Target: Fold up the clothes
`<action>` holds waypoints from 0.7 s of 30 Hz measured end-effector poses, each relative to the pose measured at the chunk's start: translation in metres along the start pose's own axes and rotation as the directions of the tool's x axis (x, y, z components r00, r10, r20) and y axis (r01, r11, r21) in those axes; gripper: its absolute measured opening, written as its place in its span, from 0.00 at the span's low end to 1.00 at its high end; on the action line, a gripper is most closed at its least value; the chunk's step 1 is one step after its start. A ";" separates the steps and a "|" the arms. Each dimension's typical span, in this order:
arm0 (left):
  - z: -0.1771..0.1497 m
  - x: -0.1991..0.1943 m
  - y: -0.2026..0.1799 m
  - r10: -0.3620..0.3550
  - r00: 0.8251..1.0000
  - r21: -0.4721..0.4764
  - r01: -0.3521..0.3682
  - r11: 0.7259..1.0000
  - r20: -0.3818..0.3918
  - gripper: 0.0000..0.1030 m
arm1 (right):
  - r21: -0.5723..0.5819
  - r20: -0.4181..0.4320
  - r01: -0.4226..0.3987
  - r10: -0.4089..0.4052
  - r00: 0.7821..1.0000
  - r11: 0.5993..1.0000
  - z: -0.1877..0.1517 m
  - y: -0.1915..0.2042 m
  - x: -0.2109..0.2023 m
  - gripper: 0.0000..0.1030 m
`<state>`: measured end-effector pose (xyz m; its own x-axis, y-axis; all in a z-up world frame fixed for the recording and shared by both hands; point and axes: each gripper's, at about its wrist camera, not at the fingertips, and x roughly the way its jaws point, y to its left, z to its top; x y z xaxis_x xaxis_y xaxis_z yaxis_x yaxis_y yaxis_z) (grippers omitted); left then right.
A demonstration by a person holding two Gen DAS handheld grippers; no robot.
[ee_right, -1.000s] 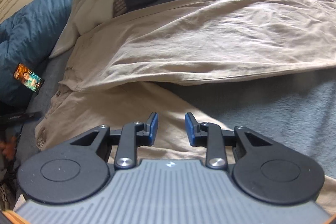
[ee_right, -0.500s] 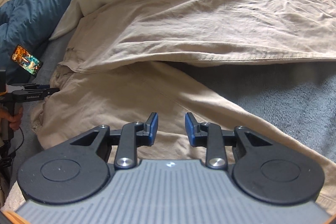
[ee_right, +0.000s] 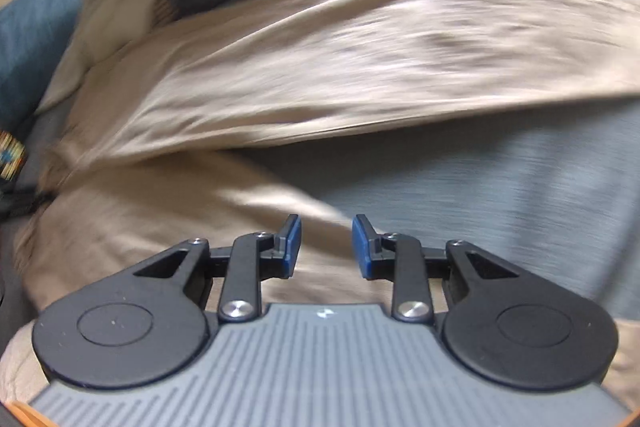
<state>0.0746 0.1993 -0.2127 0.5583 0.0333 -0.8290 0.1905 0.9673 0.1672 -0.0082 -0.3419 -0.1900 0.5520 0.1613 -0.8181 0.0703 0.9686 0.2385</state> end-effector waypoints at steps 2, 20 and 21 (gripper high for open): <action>0.000 -0.008 0.010 0.034 0.999 -0.024 -0.033 0.999 0.025 0.68 | 0.091 0.035 0.101 -0.104 0.994 0.991 -0.006 -0.037 -0.028 0.27; 0.037 -0.031 -0.085 -0.308 0.951 0.168 0.303 0.938 0.005 0.67 | 0.896 -0.055 0.268 -0.509 0.859 0.355 -0.197 -0.205 -0.190 0.48; 0.034 -0.032 -0.094 -0.306 0.952 0.188 0.304 0.934 -0.021 0.67 | 0.913 -0.066 0.259 -0.511 0.857 0.315 -0.203 -0.213 -0.193 0.49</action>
<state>0.0664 0.0990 -0.1831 0.4564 -0.2588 -0.8513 0.4993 0.8664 0.0043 -0.2982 -0.5405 -0.1887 0.3819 -0.3440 -0.8578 0.9236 0.1742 0.3414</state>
